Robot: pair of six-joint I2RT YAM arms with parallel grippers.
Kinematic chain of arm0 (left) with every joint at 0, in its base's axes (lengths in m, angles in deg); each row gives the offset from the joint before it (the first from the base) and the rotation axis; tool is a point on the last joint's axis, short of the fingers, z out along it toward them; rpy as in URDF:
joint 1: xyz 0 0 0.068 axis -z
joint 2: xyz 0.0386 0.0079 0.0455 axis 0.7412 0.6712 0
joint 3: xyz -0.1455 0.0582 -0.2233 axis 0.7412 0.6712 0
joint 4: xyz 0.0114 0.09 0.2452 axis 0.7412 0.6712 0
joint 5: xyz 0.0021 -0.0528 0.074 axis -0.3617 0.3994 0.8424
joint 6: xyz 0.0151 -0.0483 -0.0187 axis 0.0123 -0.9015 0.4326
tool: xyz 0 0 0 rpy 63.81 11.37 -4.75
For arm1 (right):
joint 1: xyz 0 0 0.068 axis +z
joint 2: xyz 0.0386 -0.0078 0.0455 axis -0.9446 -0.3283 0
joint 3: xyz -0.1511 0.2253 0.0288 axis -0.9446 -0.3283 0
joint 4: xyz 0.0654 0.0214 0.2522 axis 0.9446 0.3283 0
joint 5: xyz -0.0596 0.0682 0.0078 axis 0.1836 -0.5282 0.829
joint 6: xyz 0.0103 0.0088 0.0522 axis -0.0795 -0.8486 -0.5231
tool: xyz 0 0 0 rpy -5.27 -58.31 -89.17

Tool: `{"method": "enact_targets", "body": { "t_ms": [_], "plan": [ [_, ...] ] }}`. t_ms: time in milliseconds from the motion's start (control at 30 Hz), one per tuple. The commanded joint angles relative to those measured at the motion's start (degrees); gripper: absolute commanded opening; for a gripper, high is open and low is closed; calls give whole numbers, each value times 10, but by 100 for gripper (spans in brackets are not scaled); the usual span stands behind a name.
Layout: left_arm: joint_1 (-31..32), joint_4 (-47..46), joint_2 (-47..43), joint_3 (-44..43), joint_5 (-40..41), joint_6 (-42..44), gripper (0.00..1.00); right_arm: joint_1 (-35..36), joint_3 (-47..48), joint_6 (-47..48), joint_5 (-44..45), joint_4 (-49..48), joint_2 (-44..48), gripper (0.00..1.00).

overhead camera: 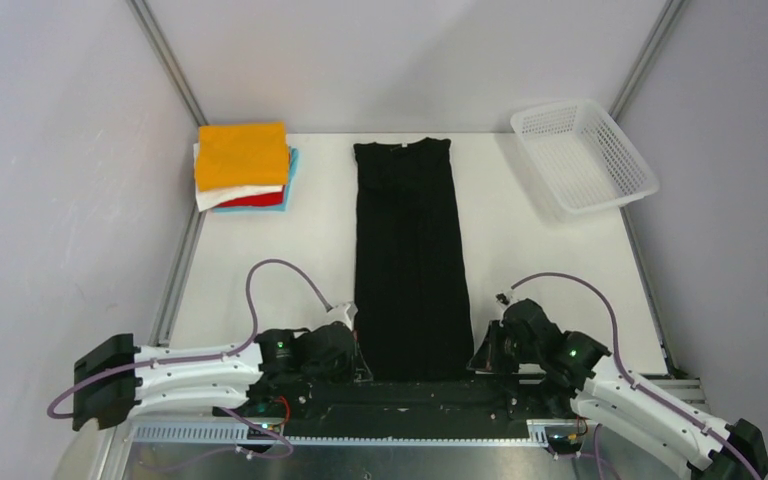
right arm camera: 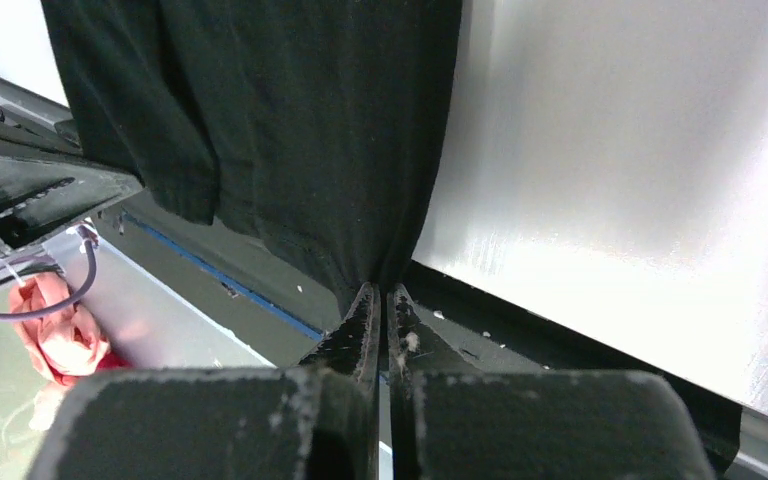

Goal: Fold and stack the t-shirts
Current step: Grab the bottom of the folded rectangular tshirt with both arms, then fold the folded rectangular tshirt in 1/3 of the way

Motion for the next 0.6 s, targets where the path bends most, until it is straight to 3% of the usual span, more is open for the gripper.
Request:
{"method": "enact_targets", "body": {
  "t_ms": [0, 200, 567],
  "plan": [
    [5, 4, -23, -34, 45, 21, 0, 14, 16, -22, 9, -14, -10, 0],
    [-74, 4, -8, -97, 50, 127, 0, -4, 106, 35, 54, -50, -96, 0],
    [-275, -36, 98, -238, 25, 275, 0, -145, 220, 89, 40, -200, -265, 0]
  ]
}}
